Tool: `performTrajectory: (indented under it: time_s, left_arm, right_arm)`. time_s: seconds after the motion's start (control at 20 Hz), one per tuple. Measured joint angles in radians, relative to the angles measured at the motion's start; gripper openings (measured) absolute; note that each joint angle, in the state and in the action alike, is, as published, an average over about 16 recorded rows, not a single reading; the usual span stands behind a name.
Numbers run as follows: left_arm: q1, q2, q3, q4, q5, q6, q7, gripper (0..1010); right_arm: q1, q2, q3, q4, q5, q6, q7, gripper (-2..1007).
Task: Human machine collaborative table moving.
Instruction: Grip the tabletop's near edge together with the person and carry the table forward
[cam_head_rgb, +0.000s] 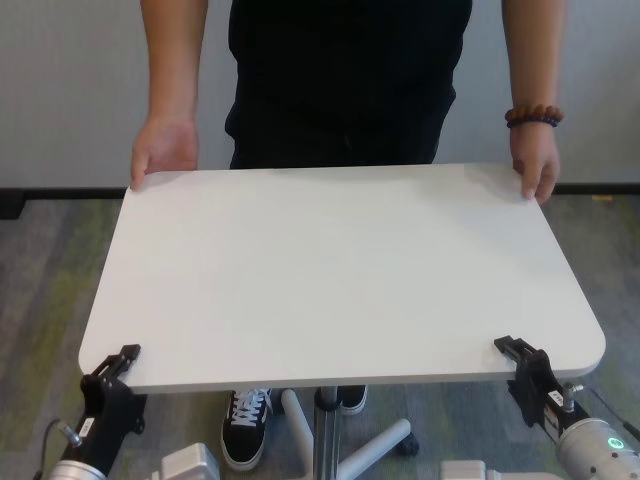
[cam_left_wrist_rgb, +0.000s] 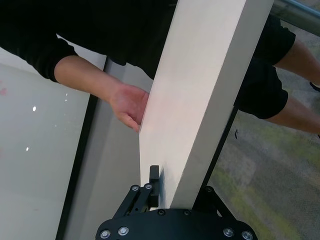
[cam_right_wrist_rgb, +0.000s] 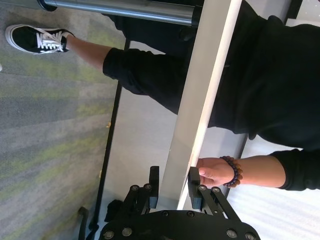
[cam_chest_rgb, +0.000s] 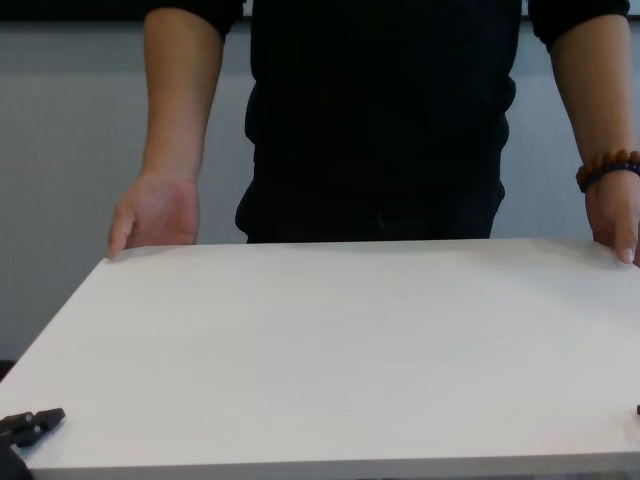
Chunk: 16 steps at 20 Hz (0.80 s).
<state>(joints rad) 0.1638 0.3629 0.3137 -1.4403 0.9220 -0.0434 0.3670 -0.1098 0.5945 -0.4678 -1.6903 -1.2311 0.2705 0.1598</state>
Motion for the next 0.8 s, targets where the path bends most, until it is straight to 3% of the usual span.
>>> performTrajectory:
  time_s: [0.8]
  left_arm:
    - [0.001,0.011,0.006,-0.002,0.012,0.002,-0.001,275]
  right_arm:
    - [0.010,0.014,-0.018,-0.004,-0.003,-0.017,0.022,336]
